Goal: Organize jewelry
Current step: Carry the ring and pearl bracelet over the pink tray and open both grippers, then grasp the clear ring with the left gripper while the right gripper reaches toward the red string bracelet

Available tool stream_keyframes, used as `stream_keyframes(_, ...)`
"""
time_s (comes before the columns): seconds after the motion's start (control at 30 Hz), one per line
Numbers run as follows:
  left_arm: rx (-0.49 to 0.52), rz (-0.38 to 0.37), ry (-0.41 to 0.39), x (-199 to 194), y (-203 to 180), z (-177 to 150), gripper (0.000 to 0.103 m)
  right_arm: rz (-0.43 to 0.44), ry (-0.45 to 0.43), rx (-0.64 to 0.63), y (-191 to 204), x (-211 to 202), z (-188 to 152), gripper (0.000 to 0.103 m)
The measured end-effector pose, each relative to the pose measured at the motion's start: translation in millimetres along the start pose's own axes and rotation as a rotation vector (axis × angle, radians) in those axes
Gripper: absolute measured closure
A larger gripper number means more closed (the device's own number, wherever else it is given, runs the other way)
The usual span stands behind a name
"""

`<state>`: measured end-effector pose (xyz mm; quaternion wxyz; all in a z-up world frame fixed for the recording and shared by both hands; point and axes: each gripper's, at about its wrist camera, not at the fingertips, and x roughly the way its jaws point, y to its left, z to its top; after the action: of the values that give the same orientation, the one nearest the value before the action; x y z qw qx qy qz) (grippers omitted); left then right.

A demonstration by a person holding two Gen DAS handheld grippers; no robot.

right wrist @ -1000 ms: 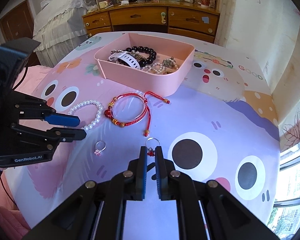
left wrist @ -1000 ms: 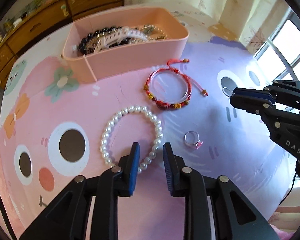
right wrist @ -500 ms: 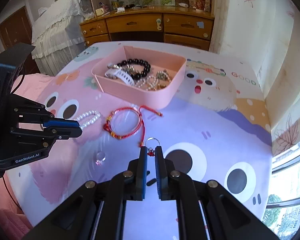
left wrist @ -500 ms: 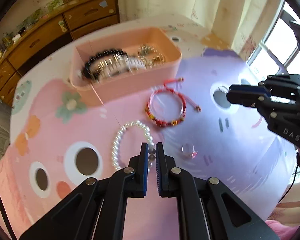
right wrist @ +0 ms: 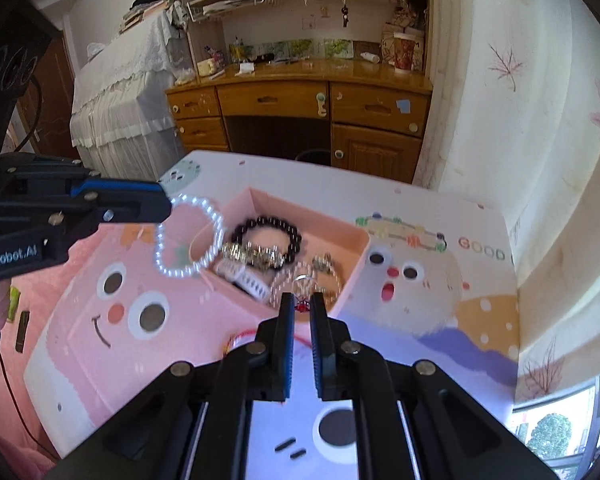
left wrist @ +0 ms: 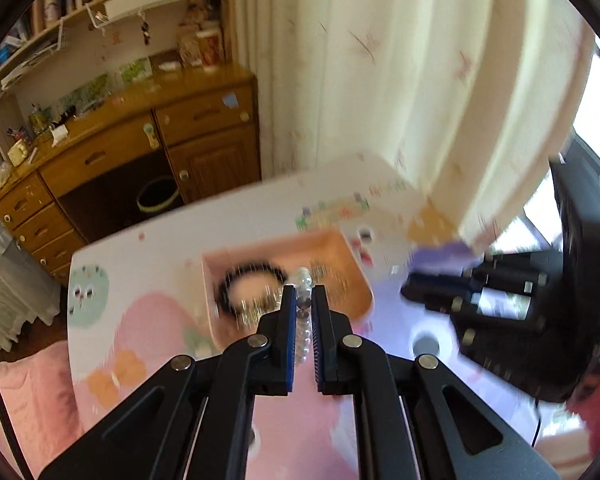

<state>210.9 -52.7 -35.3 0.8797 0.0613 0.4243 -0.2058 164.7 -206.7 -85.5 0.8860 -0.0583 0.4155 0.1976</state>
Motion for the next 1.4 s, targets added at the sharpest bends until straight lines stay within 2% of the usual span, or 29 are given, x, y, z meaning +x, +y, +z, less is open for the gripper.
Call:
stream_keyframes(0.07, -0.025, -0.002, -0.028, 7, 6, 10, 0.098, -0.001, -0.019, 0.015, -1, 9, 9, 0.096)
stream_keyframes(0.13, -0.072, -0.018, -0.02, 22, 14, 16, 0.096, 0.017, -0.037, 0.048, -4, 18, 14, 0.095)
stream_keyframes(0.17, -0.095, -0.029, 0.005, 31, 18, 17, 0.084, 0.041, -0.041, 0.071, -7, 23, 16, 0.095)
stream_keyframes(0.2, -0.124, -0.028, 0.035, 40, 23, 17, 0.062, 0.06, -0.038, 0.087, -9, 27, 18, 0.093)
stream_keyframes(0.23, -0.141, -0.022, 0.056, 45, 26, 16, 0.05, 0.073, -0.026, 0.108, -11, 32, 18, 0.09)
stream_keyframes(0.27, -0.151, -0.022, 0.062, 47, 29, 13, 0.032, 0.071, -0.012, 0.121, -12, 36, 18, 0.077)
stream_keyframes(0.3, -0.154, -0.025, 0.059, 46, 31, 12, 0.028, 0.065, 0.002, 0.129, -13, 40, 17, 0.063)
stream_keyframes(0.37, -0.153, -0.022, 0.064, 44, 32, 6, 0.027, 0.064, 0.011, 0.125, -13, 41, 14, 0.058)
stream_keyframes(0.47, -0.165, -0.005, 0.088, 42, 36, -2, 0.02, 0.064, 0.032, 0.106, -10, 38, 8, 0.056)
stream_keyframes(0.53, -0.19, -0.003, 0.102, 39, 39, -12, 0.016, 0.063, 0.05, 0.093, -8, 37, 3, 0.05)
stream_keyframes(0.6, -0.206, -0.001, 0.116, 36, 42, -24, 0.011, 0.062, 0.068, 0.073, -4, 35, -3, 0.037)
stream_keyframes(0.67, -0.21, -0.004, 0.132, 33, 41, -38, 0.011, 0.088, 0.09, 0.049, 0, 36, -10, 0.033)
stream_keyframes(0.77, -0.2, -0.016, 0.181, 36, 33, -68, 0.006, 0.131, 0.147, 0.01, 7, 44, -22, 0.031)
stream_keyframes(0.97, -0.133, -0.012, 0.248, 45, 5, -122, 0.006, 0.16, 0.234, -0.039, 8, 53, -41, 0.03)
stream_keyframes(1.07, -0.107, -0.049, 0.241, 47, -11, -142, 0.006, 0.168, 0.251, -0.086, 6, 54, -47, 0.029)
stream_keyframes(1.17, -0.073, -0.072, 0.195, 48, -31, -155, 0.006, 0.192, 0.271, -0.157, 6, 58, -52, 0.029)
stream_keyframes(1.3, -0.013, -0.03, 0.14, 50, -54, -162, 0.006, 0.237, 0.28, -0.251, 8, 65, -59, 0.029)
stream_keyframes(1.4, 0.003, -0.01, 0.138, 58, -64, -162, 0.006, 0.278, 0.275, -0.271, 7, 68, -63, 0.029)
